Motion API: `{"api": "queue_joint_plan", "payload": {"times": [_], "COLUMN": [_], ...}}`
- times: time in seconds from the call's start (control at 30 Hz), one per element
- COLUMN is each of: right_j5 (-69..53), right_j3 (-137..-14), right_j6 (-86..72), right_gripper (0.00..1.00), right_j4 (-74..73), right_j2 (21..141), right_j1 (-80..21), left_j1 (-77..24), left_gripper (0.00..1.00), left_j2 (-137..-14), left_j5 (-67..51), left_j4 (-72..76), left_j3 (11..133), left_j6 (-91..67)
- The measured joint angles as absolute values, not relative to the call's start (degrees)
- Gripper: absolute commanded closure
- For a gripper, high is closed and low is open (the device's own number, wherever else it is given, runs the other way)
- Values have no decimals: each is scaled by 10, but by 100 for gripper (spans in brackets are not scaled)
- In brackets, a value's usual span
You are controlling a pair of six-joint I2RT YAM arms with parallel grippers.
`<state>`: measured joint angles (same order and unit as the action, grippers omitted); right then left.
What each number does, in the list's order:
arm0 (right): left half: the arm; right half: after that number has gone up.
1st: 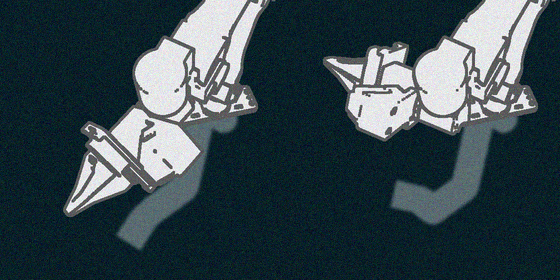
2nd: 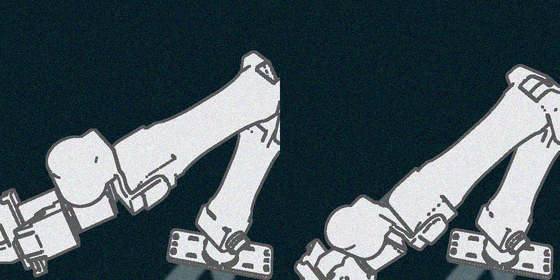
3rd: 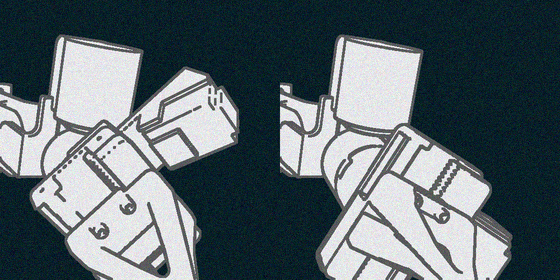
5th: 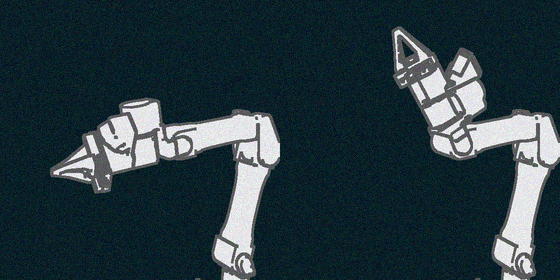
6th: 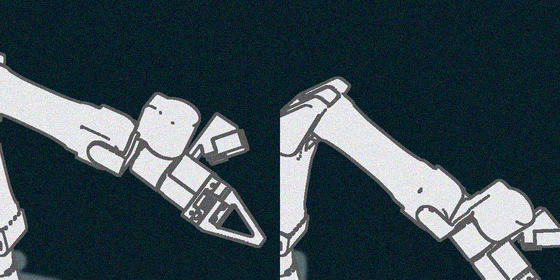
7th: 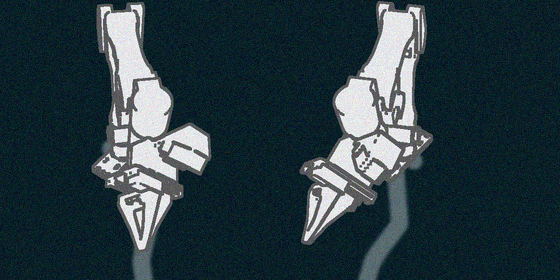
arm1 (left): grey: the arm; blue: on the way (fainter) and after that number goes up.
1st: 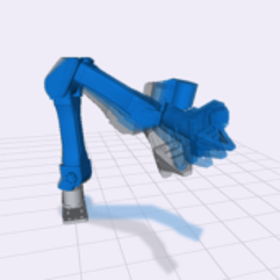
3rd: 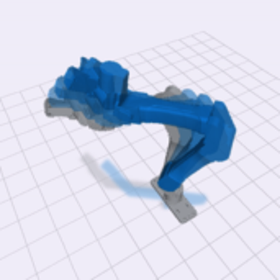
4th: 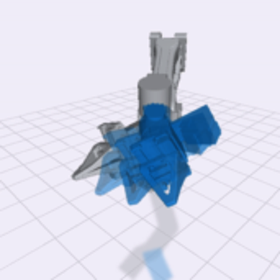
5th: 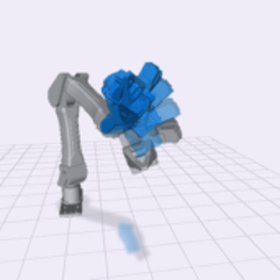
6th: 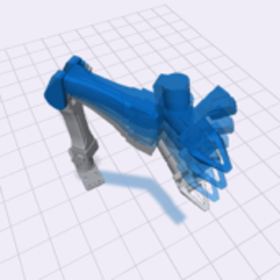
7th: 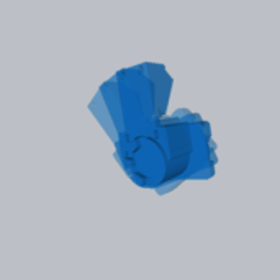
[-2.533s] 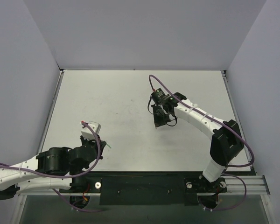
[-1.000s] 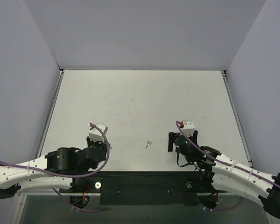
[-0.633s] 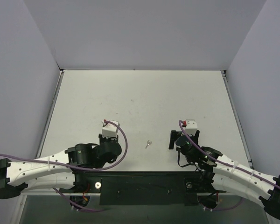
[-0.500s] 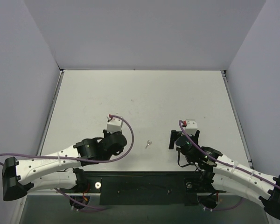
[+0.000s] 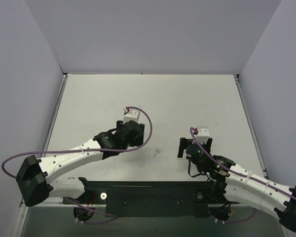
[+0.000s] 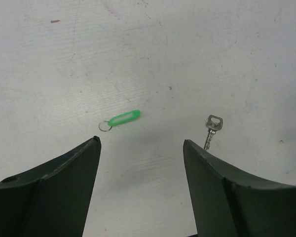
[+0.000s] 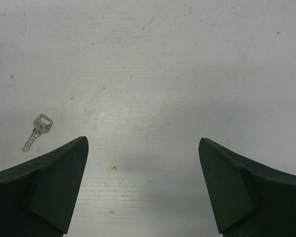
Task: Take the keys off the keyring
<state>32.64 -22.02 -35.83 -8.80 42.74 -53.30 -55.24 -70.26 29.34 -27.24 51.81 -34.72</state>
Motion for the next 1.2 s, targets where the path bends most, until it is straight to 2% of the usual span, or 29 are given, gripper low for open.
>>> {"api": "queue_joint_plan", "payload": {"times": [0.43, 0.93, 1.2], "right_j5": [328, 338, 403], "right_j3": [-217, -185, -186], "right_j6": [-360, -360, -387], "right_gripper": [9, 8, 8], "right_j4": [-87, -89, -126], "right_j2": [411, 317, 301], "right_j1": [-533, -540, -540], "left_j1": [-543, -541, -540], "left_gripper": [19, 20, 20], "left_j2": [-674, -463, -352], "left_j5": [294, 355, 366], "left_j4": [-302, -437, -466], "left_j3": [555, 495, 460], "left_j6": [-318, -292, -293]}}
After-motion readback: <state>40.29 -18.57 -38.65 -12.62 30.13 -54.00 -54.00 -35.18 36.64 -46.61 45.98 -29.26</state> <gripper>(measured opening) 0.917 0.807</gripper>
